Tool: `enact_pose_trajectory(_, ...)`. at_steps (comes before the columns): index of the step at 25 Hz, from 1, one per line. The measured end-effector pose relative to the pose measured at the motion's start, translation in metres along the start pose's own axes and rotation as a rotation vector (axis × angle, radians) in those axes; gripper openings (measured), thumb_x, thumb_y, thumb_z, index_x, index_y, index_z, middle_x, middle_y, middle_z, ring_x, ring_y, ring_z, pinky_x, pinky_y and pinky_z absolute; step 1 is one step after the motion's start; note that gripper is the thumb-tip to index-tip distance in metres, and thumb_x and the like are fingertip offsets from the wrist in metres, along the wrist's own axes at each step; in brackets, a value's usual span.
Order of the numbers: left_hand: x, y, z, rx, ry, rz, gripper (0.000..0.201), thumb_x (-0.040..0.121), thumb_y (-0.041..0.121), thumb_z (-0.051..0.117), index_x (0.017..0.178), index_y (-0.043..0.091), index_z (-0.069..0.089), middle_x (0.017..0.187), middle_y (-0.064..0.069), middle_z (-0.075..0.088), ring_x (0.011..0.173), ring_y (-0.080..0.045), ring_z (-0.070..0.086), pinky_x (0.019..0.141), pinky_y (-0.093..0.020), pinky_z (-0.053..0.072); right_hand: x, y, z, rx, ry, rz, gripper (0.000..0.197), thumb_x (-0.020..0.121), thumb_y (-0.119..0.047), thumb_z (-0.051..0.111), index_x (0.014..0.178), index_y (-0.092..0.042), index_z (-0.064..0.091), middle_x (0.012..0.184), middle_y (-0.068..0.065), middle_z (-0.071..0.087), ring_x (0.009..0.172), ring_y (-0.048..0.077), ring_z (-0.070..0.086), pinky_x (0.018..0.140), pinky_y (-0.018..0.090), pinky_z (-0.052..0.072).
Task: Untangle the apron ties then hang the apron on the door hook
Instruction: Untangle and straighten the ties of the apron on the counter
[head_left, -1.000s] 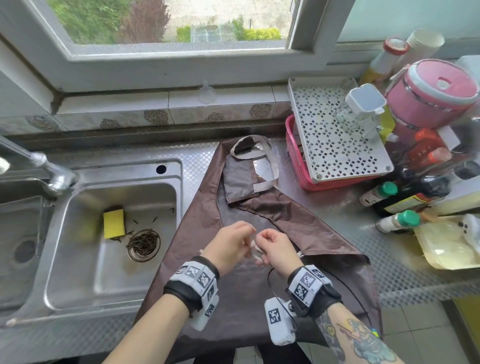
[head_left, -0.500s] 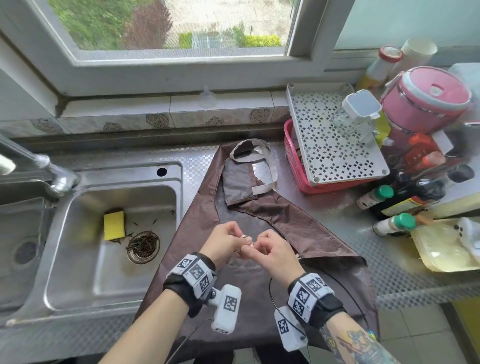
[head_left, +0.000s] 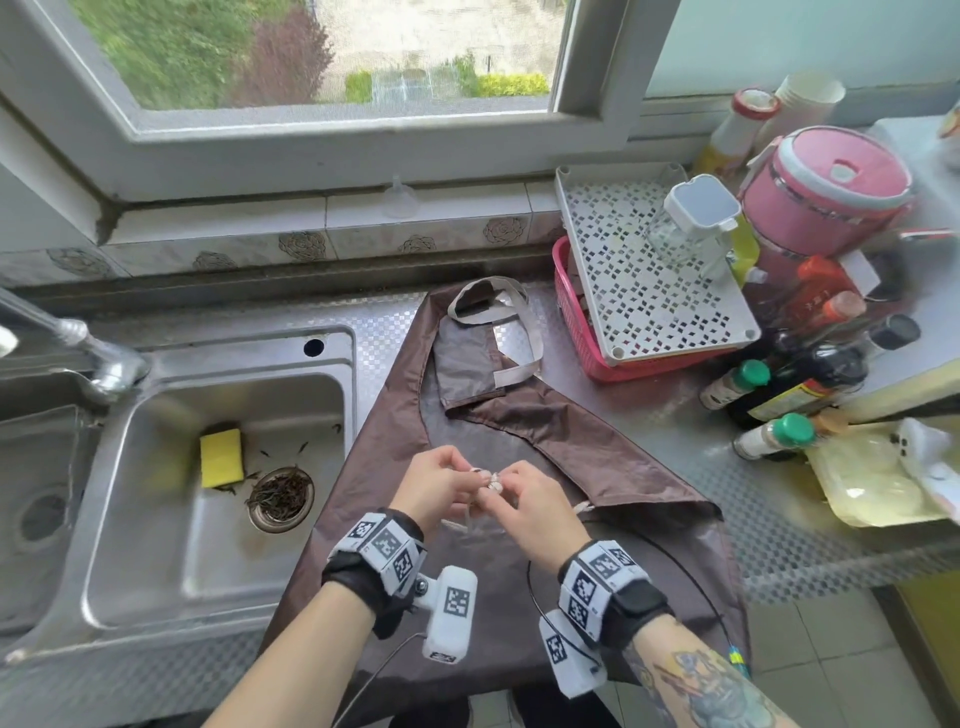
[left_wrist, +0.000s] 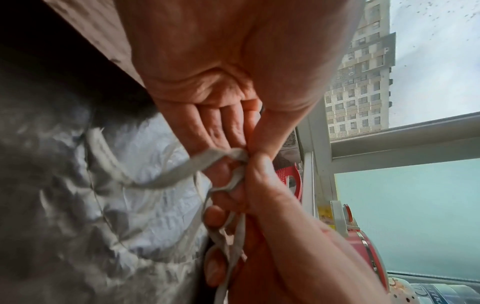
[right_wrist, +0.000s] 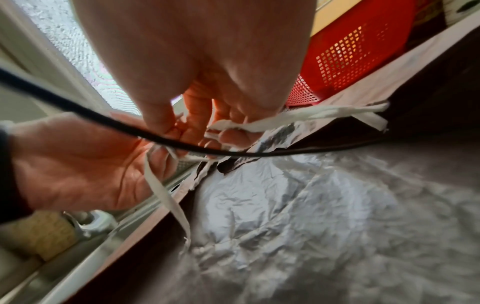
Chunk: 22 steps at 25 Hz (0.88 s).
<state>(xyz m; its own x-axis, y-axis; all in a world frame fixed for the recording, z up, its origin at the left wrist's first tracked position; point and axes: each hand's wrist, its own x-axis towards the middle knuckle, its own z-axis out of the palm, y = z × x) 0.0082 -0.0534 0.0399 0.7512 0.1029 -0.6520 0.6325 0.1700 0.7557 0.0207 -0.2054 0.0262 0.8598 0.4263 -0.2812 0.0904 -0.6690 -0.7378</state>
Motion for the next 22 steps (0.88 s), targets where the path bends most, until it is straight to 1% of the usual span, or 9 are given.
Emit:
enact_pose_trajectory(3,-0.002,0.002,0.003,0.032,-0.009,0.009,0.033,0.075,-0.009,0.066,0.062,0.011,0.043,0.062,-0.016,0.063,0.048,-0.024,0.062,0.044,-0.025,0.049,-0.006,0.002,-0.001,-0.086,-0.033,-0.024,0.033,0.094,-0.037,0.045,0.081,-0.017,0.067,0.092,-0.003,0.059,0.089,0.014,0.056,0.079,0.032,0.043)
enact_pose_trajectory(5,-0.002,0.003,0.001,0.022,0.035,-0.009,0.033,0.074,-0.011,0.065,0.061,0.011,0.044,0.065,-0.018,0.063,0.053,-0.028,0.065,0.048,-0.028,0.051,-0.009,0.008,-0.001,-0.028,-0.009,-0.009,0.035,0.092,-0.037,0.043,0.084,-0.017,0.071,0.098,-0.005,0.063,0.097,0.012,0.055,0.086,0.029,0.042)
enact_pose_trajectory(7,0.004,0.000,-0.009,-0.045,0.166,-0.043,0.032,0.076,-0.016,0.060,0.062,0.008,0.043,0.062,-0.021,0.062,0.048,-0.026,0.066,0.042,-0.026,0.049,-0.015,0.025,-0.010,0.140,0.151,0.100,0.030,0.083,-0.030,0.049,0.086,-0.013,0.073,0.099,-0.002,0.064,0.101,0.015,0.055,0.090,0.022,0.037)
enact_pose_trajectory(9,0.007,-0.007,-0.024,-0.027,0.263,-0.086,0.031,0.078,-0.018,0.055,0.062,0.006,0.043,0.060,-0.023,0.060,0.039,-0.021,0.063,0.035,-0.022,0.049,-0.023,0.045,-0.022,0.177,0.208,0.216,0.016,0.080,-0.020,0.055,0.085,-0.014,0.069,0.097,0.003,0.065,0.099,0.022,0.059,0.087,0.024,0.037)
enact_pose_trajectory(12,0.007,-0.023,-0.029,0.150,0.286,-0.071,0.029,0.078,-0.013,0.057,0.062,0.007,0.044,0.063,-0.022,0.061,0.041,-0.019,0.063,0.037,-0.025,0.052,-0.034,0.061,-0.024,-0.043,0.017,0.200,0.021,0.089,-0.023,0.056,0.084,-0.008,0.070,0.105,0.004,0.064,0.103,0.021,0.059,0.087,0.022,0.036)
enact_pose_trajectory(15,0.007,-0.032,-0.030,0.349,0.272,-0.016,0.014,0.077,0.008,0.068,0.077,0.013,0.056,0.076,-0.010,0.066,0.064,-0.023,0.068,0.058,-0.036,0.059,-0.043,0.065,-0.021,-0.161,0.031,0.082,0.026,0.082,-0.039,0.064,0.093,-0.015,0.063,0.116,-0.007,0.049,0.117,0.011,0.041,0.102,0.025,0.029)
enact_pose_trajectory(17,0.007,-0.033,-0.032,0.531,0.249,0.023,0.022,0.073,0.020,0.071,0.091,0.018,0.058,0.083,-0.002,0.067,0.079,-0.023,0.066,0.070,-0.036,0.056,-0.050,0.064,-0.024,-0.207,0.006,-0.006,0.041,0.078,-0.045,0.064,0.110,-0.020,0.057,0.122,-0.010,0.046,0.121,0.008,0.038,0.108,0.027,0.029)
enact_pose_trajectory(20,0.007,-0.032,-0.028,0.730,0.216,0.061,0.028,0.075,0.021,0.068,0.101,0.018,0.058,0.089,0.000,0.066,0.089,-0.021,0.063,0.076,-0.026,0.043,-0.092,0.060,-0.037,-0.227,-0.270,0.027,0.049,0.077,-0.047,0.057,0.122,-0.028,0.048,0.120,-0.011,0.058,0.112,0.006,0.053,0.101,0.027,0.041)
enact_pose_trajectory(22,0.007,-0.029,-0.023,0.758,0.206,0.071,0.025,0.078,0.019,0.065,0.101,0.015,0.059,0.088,0.000,0.064,0.092,-0.022,0.063,0.075,-0.024,0.038,-0.127,0.069,-0.047,-0.326,-0.496,0.136,0.034,0.079,-0.048,0.053,0.108,-0.032,0.050,0.099,-0.013,0.063,0.104,0.011,0.060,0.088,0.024,0.045)
